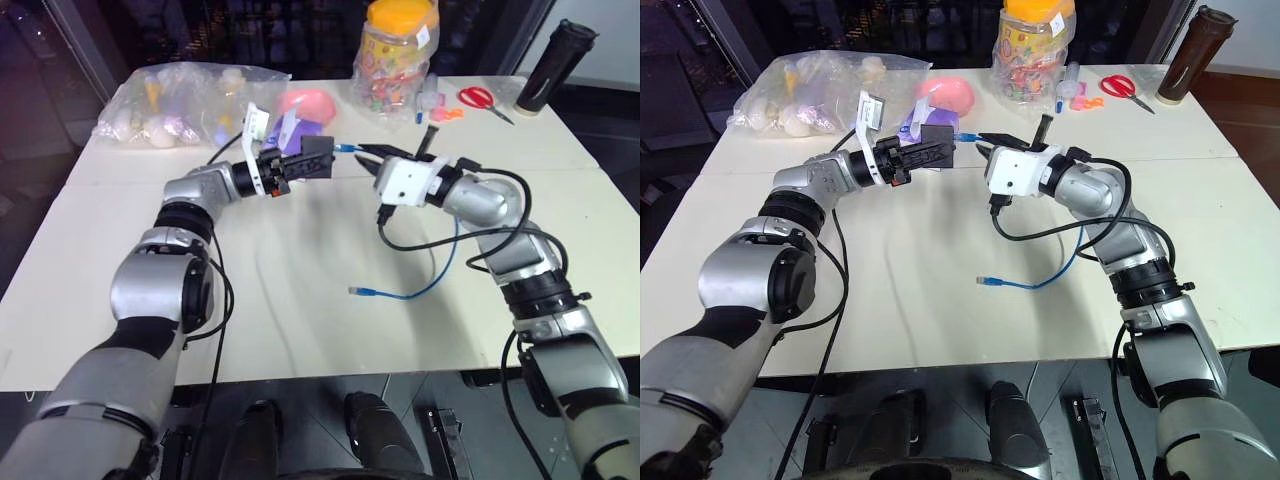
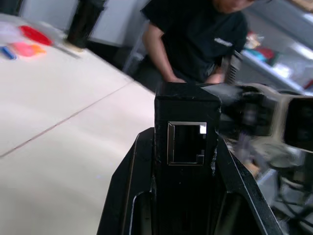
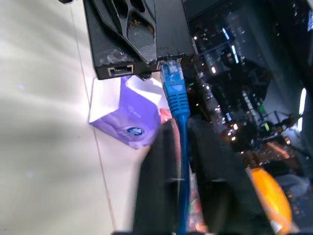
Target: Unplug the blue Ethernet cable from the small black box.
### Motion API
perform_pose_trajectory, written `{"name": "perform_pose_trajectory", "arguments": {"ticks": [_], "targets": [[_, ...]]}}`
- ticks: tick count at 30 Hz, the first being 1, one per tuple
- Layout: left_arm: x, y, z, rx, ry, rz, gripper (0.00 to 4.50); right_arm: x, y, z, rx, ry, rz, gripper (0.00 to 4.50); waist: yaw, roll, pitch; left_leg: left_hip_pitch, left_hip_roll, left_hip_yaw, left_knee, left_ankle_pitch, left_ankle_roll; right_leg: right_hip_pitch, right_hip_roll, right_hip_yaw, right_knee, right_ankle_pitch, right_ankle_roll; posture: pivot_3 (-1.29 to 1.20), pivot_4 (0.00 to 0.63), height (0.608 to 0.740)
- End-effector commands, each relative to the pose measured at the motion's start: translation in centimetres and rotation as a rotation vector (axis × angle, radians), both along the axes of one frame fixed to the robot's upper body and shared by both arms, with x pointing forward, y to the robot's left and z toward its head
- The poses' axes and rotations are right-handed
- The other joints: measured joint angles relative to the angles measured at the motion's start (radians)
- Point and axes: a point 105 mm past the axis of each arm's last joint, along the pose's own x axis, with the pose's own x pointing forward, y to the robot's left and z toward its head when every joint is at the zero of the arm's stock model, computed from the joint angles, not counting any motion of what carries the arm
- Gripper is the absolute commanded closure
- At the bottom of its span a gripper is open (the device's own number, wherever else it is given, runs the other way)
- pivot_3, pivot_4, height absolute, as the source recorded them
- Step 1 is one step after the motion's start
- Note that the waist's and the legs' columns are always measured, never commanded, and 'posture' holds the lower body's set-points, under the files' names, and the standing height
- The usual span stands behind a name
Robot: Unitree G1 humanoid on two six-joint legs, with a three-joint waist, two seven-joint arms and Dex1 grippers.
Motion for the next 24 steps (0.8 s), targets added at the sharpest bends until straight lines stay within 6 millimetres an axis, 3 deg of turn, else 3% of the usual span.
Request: {"name": "perform_pose_trajectory", "arguments": {"ticks": [1, 3, 4, 7, 10, 14, 18, 24], "targets": [[0.1, 0.7, 1.2, -0.024, -0.044, 0.019, 3.95, -0.9, -2.0, 0.8, 0.093, 0.058, -0.067, 2.09, 0.001, 0.000, 0.000, 0.000, 0.000, 0.000, 0.000, 0.000, 0.000, 0.000, 0.000, 0.000, 0.000, 0.000, 0.000, 0.00, 0.150, 0.739], [0.1, 1.0, 1.1, -0.029, -0.037, 0.018, 3.95, -1.8, -2.4, 0.3, 0.190, 0.151, -0.075, 0.96, 0.006, 0.000, 0.000, 0.000, 0.000, 0.000, 0.000, 0.000, 0.000, 0.000, 0.000, 0.000, 0.000, 0.000, 0.000, 0.00, 0.150, 0.739], [0.0, 1.0, 1.1, -0.040, -0.029, 0.011, 3.95, -2.6, -2.3, 0.2, 0.372, 0.262, -0.053, 0.61, 0.006, 0.000, 0.000, -0.001, 0.000, 0.000, 0.000, 0.000, 0.000, 0.000, 0.000, 0.000, 0.000, 0.000, 0.000, 0.00, 0.150, 0.739], [-1.1, 0.9, 2.4, -0.180, 0.046, -0.095, 3.95, -6.5, 0.4, -0.5, 0.907, 0.715, 0.204, 0.61, 0.003, 0.000, 0.000, -0.001, 0.000, -0.001, 0.001, 0.000, 0.000, 0.000, 0.000, -0.001, 0.000, 0.000, 0.000, 0.00, 0.150, 0.739], [-2.3, 0.5, 3.1, -0.256, 0.094, -0.216, 3.95, -7.9, 1.8, -0.1, 1.139, 0.938, 0.347, 0.61, 0.000, 0.000, 0.000, 0.000, 0.002, -0.008, 0.000, 0.000, 0.000, 0.003, 0.002, -0.008, 0.002, 0.000, -0.002, 0.00, 0.150, 0.739], [-3.7, -0.6, 2.8, -0.247, 0.121, -0.331, 3.95, -8.4, 2.4, 0.7, 1.303, 1.103, 0.436, 0.61, 0.004, 0.000, 0.000, 0.000, 0.002, -0.008, 0.002, 0.001, -0.001, 0.004, 0.000, -0.008, 0.002, 0.001, -0.003, 0.00, 0.150, 0.739], [-5.5, -1.4, 2.6, -0.232, 0.126, -0.447, 3.95, -7.2, 1.9, 1.5, 1.395, 1.091, 0.418, 0.61, 0.006, 0.000, 0.000, 0.001, 0.002, -0.008, 0.001, 0.001, -0.001, 0.004, 0.001, -0.009, 0.002, 0.001, -0.003, 0.00, 0.150, 0.739], [-6.0, -1.7, 2.1, -0.232, 0.139, -0.456, 3.95, -7.1, 1.7, 2.0, 1.404, 1.100, 0.433, 0.61, 0.005, 0.000, 0.000, -0.001, 0.002, -0.008, 0.000, 0.001, -0.001, 0.003, 0.001, -0.009, 0.001, 0.001, -0.003, 0.00, 0.150, 0.739]]}}
